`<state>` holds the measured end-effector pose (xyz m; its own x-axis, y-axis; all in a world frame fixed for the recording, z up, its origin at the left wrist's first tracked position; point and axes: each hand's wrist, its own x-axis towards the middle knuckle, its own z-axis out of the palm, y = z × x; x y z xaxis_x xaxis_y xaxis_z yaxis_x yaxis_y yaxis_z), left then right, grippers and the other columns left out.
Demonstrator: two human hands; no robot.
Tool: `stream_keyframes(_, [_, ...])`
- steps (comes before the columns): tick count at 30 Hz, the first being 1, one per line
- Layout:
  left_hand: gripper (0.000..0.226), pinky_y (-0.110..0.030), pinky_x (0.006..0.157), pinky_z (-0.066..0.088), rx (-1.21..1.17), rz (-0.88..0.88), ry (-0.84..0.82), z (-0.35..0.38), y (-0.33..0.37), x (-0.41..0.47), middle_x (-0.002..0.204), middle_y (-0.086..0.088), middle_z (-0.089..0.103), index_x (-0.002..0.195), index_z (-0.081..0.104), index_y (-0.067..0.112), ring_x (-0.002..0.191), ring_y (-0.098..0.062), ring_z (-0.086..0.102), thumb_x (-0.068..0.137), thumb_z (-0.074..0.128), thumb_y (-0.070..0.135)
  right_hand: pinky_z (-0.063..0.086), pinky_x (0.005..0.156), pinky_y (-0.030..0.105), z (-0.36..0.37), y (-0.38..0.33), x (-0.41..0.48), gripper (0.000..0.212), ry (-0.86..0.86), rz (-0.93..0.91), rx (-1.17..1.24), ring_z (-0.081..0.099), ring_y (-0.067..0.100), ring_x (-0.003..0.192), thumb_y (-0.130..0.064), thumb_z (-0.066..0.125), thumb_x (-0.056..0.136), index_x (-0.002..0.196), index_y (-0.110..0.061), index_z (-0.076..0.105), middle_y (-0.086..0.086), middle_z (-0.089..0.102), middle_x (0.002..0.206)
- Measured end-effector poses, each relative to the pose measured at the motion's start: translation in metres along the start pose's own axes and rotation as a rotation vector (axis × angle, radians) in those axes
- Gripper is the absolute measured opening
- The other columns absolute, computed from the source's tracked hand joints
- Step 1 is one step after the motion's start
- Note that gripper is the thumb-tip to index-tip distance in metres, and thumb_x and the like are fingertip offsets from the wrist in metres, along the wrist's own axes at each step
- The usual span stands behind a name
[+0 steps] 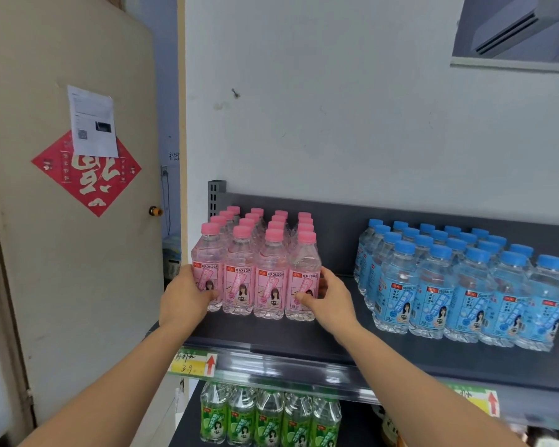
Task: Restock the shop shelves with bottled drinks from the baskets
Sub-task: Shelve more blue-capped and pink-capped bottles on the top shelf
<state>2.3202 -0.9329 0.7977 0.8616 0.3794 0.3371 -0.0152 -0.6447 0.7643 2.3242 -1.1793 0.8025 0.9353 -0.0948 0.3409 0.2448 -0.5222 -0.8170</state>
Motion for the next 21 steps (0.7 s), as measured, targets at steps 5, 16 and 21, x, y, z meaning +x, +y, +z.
stream_keyframes(5, [0.067, -0.052, 0.089, 0.050, -0.054, -0.034, -0.049, 0.004, 0.000, -0.002, 0.119, -0.013, 0.058, 0.121, 0.042, 0.013, 0.105, -0.032, 0.057, 0.070, 0.083, 0.027, 0.047, 0.100, 0.040, -0.008, -0.005, -0.007, 0.084, -0.033, 0.085, -0.068, 0.056, 0.020, 0.117, -0.029, 0.079, 0.077, 0.146, -0.020, 0.033, 0.003, 0.057, 0.131])
stream_keyframes(16, [0.082, -0.057, 0.109, 0.022, 0.091, 0.151, 0.096, 0.004, 0.053, -0.061, 0.148, -0.013, 0.024, 0.143, 0.027, 0.015, 0.138, -0.032, 0.018, 0.079, 0.074, 0.038, 0.049, 0.089, 0.030, -0.060, 0.008, -0.084, 0.036, 0.165, -0.123, -0.334, 0.055, 0.009, 0.097, -0.027, 0.064, 0.090, 0.125, -0.022, 0.056, -0.007, 0.058, 0.107])
stream_keyframes(21, [0.063, -0.051, 0.109, 0.025, 0.051, 0.342, 0.005, 0.011, 0.082, -0.128, 0.140, -0.010, 0.036, 0.140, 0.040, 0.021, 0.133, -0.029, 0.027, 0.084, 0.068, 0.033, 0.050, 0.083, 0.030, -0.100, 0.028, -0.134, 0.027, 0.191, -0.181, -0.402, 0.056, 0.009, 0.090, -0.024, 0.064, 0.090, 0.117, -0.021, 0.062, -0.008, 0.060, 0.098])
